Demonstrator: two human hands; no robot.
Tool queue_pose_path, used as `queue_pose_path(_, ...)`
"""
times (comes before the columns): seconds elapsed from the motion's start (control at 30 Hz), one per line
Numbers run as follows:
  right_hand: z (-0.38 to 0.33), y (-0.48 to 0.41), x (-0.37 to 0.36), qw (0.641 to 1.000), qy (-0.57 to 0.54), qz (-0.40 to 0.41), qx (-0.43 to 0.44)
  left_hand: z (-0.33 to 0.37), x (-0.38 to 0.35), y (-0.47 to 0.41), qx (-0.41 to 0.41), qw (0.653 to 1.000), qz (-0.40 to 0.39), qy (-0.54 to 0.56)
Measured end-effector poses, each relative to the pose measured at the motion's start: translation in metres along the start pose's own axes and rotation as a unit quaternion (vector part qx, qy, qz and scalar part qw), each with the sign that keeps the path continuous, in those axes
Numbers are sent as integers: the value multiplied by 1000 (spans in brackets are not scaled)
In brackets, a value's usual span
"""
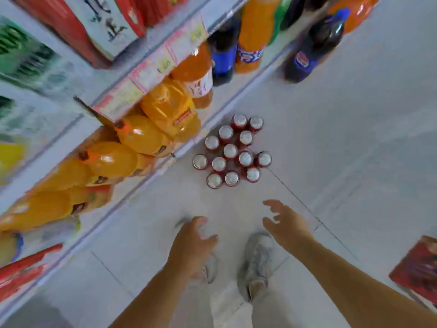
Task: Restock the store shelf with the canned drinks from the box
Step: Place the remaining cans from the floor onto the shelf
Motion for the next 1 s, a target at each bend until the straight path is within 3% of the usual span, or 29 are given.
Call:
queue_pose_path(0.27,10,-176,-104,996,-68,13,57,-32,-51,-207,-56,995,57,-54)
queue_pose_path(0.43,14,-233,-141,993,-89,17,71,-19,-72,-259,-151,982,109,-30)
queue_pose_path(0.6,11,-252,-141,989,-96,75,82,-11,-72,-281,-175,974,140,-29)
queue_pose_path(0.77,4,-206,-117,988,-105,100,51,-7,-42,-237,-156,981,115,-21)
queue_pose_path(1.0,-76,-8,-6,982,-144,87,82,46,67,-39,-156,977,141,19)
Point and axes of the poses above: each hand's wrist, its own y-axis away from the middle knuckle, its own x-axis out of the back of the hand, z = x × y, the point moved 8 cm from there along -y, towards the middle knuckle, and after that the axes turned 6 degrees about -y, right-handed, at the moved point
